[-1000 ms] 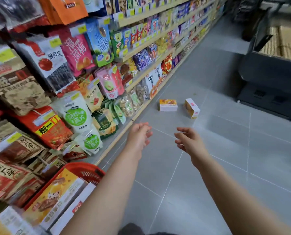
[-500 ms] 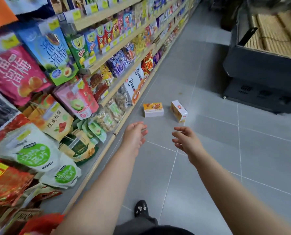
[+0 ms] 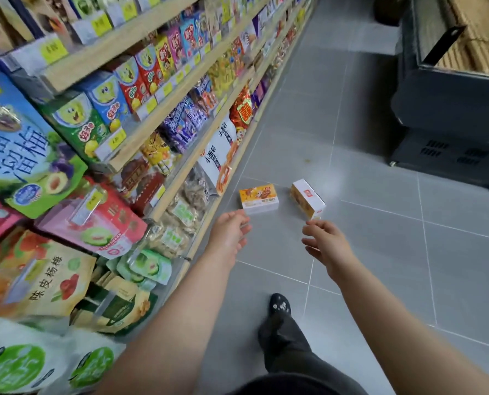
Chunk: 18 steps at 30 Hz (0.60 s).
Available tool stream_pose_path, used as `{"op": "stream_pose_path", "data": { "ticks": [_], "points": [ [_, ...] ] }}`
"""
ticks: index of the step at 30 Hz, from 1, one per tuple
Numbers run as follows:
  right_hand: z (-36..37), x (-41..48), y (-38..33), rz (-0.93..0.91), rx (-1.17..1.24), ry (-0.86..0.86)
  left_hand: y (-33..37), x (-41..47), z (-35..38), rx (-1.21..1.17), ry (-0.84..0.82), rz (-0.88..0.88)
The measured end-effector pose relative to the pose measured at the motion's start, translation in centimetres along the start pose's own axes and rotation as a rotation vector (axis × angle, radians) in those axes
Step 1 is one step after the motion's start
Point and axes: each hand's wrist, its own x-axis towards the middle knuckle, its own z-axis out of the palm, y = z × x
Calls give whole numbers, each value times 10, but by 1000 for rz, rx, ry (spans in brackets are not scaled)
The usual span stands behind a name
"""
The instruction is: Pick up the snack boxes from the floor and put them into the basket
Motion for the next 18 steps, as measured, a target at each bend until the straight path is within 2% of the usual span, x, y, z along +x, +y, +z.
{"op": "stream_pose_path", "data": {
  "ticks": [10,18],
  "points": [
    [23,174,-86,56,-95,-62,85,157,70,12,39,-70],
    [55,312,-106,247,-166,-22,117,307,84,104,111,-210]
  ]
}}
